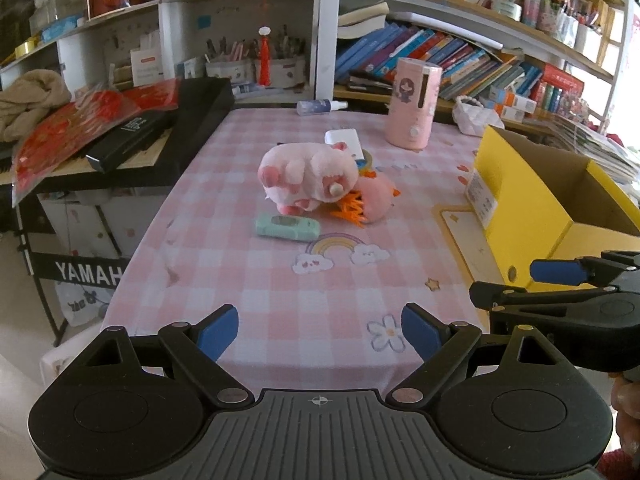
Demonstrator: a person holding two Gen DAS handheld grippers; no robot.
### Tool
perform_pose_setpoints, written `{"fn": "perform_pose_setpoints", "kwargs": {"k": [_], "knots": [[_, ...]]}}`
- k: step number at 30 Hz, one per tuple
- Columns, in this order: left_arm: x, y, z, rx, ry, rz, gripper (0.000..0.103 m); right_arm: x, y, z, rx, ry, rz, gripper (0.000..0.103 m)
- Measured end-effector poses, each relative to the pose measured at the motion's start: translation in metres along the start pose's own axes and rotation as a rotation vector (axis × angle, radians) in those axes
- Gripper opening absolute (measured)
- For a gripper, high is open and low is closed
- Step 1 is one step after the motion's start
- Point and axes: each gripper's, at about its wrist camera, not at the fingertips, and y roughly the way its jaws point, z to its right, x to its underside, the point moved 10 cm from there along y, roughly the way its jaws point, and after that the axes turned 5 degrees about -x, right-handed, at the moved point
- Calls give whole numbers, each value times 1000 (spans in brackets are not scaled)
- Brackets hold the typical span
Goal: Organize objects
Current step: 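Move both open tools back toward the plush toys on the table, then grasp the mint-green object with the left tool while the right tool grasps the pink plush pig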
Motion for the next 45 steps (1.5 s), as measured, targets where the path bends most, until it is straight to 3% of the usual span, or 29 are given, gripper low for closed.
{"fn": "perform_pose_setpoints", "kwargs": {"k": [14, 24, 35, 39, 45], "knots": [[-38, 48, -10, -51, -56, -17, 90, -61, 44, 3, -52, -49, 71, 61], [-55, 92, -15, -86, -33, -31, 89, -87, 79, 16, -78, 13, 49, 62], [-55, 157, -16, -89, 12, -105, 88, -107, 105, 14, -119, -11, 35, 73], [-52, 166, -16, -66, 17, -128, 70, -114, 110, 10, -155, -25, 43, 81], [-54, 151, -25, -64, -28, -108, 70, -130, 117, -9, -250, -53, 57, 89]]}}
